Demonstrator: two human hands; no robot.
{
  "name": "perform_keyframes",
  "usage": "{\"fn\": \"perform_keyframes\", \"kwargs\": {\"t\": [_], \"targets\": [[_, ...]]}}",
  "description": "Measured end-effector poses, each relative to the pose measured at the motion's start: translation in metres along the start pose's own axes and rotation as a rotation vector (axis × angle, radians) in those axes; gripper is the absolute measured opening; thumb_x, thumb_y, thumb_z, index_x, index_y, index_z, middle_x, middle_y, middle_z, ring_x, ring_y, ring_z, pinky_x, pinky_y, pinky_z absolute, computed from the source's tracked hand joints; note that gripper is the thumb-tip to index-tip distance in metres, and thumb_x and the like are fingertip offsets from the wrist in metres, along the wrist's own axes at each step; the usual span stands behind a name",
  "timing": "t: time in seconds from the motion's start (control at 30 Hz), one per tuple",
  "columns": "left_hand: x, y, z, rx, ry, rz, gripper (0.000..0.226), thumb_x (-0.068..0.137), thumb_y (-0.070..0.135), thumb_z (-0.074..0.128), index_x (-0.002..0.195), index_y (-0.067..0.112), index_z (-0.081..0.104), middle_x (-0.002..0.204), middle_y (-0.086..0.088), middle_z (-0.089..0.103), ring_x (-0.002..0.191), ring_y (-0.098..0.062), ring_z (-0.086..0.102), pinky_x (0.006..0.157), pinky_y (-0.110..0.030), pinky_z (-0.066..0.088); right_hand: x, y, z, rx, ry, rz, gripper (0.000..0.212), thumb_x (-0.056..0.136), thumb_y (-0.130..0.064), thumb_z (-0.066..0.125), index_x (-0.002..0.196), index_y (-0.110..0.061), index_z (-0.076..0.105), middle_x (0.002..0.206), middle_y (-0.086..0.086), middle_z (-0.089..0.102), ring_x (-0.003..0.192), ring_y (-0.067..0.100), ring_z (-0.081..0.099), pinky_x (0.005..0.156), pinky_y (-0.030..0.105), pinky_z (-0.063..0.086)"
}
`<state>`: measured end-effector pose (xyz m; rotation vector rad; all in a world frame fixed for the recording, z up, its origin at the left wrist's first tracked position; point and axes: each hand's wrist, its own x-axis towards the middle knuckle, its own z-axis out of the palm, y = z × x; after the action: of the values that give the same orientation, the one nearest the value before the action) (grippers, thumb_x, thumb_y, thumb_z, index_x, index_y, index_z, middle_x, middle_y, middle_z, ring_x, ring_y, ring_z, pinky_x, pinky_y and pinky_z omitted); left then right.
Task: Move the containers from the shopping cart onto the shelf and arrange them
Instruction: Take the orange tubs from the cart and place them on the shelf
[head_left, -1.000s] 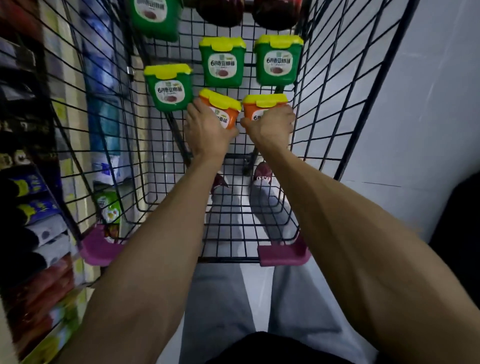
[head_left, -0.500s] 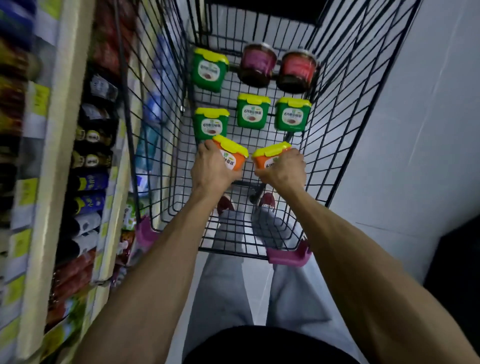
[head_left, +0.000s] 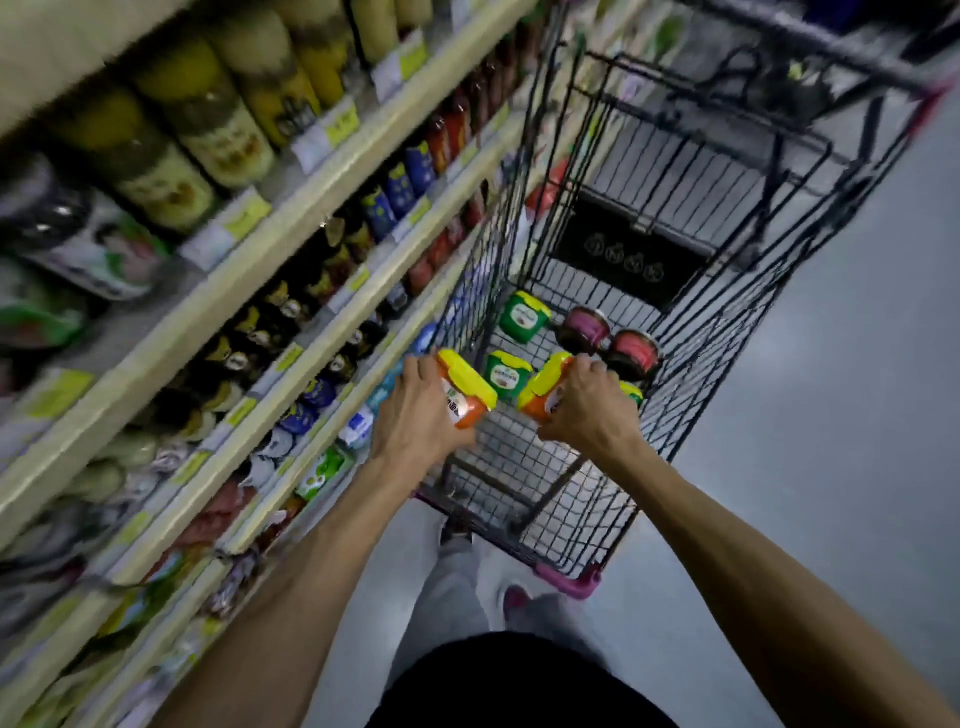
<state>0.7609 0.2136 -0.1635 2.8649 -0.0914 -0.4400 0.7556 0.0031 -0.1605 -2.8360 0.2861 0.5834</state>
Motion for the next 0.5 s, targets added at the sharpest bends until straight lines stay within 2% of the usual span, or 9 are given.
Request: {"fn": "perform_keyframes", "kwargs": {"t": [0.07, 0.17, 0.33, 0.43, 0.5], "targets": [[-0.035, -0.006, -0.017, -0.081, 0.068, -0.105, 0.105, 0.063, 0.055, 0.084, 0.141, 0.006, 0.033, 0.137, -0.011, 0.040, 0.122, -0.031, 0.049, 0.078, -0.040, 0.049, -0.019, -0.009, -0.014, -0.023, 0.048, -0.102, 0.091, 0.067, -0.054, 0.085, 0.130, -0.009, 0.038, 0.125, 0.012, 0.052, 0.115, 0.030, 0.052, 0.081, 0.043, 0.053], [-0.098, -0.016, -0.033, -0.242, 0.220, -0.292, 0.100, 0.061, 0.058, 0.084, 0.137, 0.011, 0.038, 0.130, -0.007, 0.046, 0.122, -0.030, 0.050, 0.083, -0.042, 0.048, -0.051, -0.024, -0.032, -0.036, 0.081, -0.257, 0.083, 0.072, -0.061, 0.077, 0.125, -0.010, 0.039, 0.121, 0.010, 0.049, 0.113, 0.032, 0.051, 0.081, 0.043, 0.050], [-0.212, -0.032, -0.036, -0.405, 0.551, -0.517, 0.099, 0.055, 0.063, 0.085, 0.131, 0.014, 0.045, 0.123, -0.006, 0.053, 0.121, -0.028, 0.049, 0.088, -0.042, 0.049, -0.114, -0.056, -0.043, 0.024, 0.179, -0.533, 0.086, 0.066, -0.068, 0.075, 0.120, -0.008, 0.043, 0.115, 0.009, 0.044, 0.101, 0.034, 0.054, 0.070, 0.039, 0.046], [-0.284, -0.041, -0.038, -0.487, 0.693, -0.645, 0.104, 0.052, 0.076, 0.074, 0.132, 0.016, 0.044, 0.121, -0.004, 0.054, 0.118, -0.027, 0.051, 0.090, -0.040, 0.050, -0.162, -0.084, -0.044, 0.065, 0.204, -0.682, 0.093, 0.063, -0.068, 0.080, 0.123, -0.007, 0.045, 0.113, 0.009, 0.045, 0.095, 0.035, 0.057, 0.061, 0.036, 0.043], [-0.330, -0.048, -0.040, -0.551, 0.771, -0.743, 0.106, 0.048, 0.078, 0.065, 0.130, 0.014, 0.047, 0.112, 0.001, 0.051, 0.114, -0.025, 0.051, 0.087, -0.034, 0.047, -0.195, -0.108, -0.042, 0.051, 0.199, -0.756, 0.093, 0.059, -0.064, 0.084, 0.122, -0.009, 0.046, 0.110, 0.006, 0.045, 0.092, 0.036, 0.060, 0.058, 0.033, 0.039]]}}
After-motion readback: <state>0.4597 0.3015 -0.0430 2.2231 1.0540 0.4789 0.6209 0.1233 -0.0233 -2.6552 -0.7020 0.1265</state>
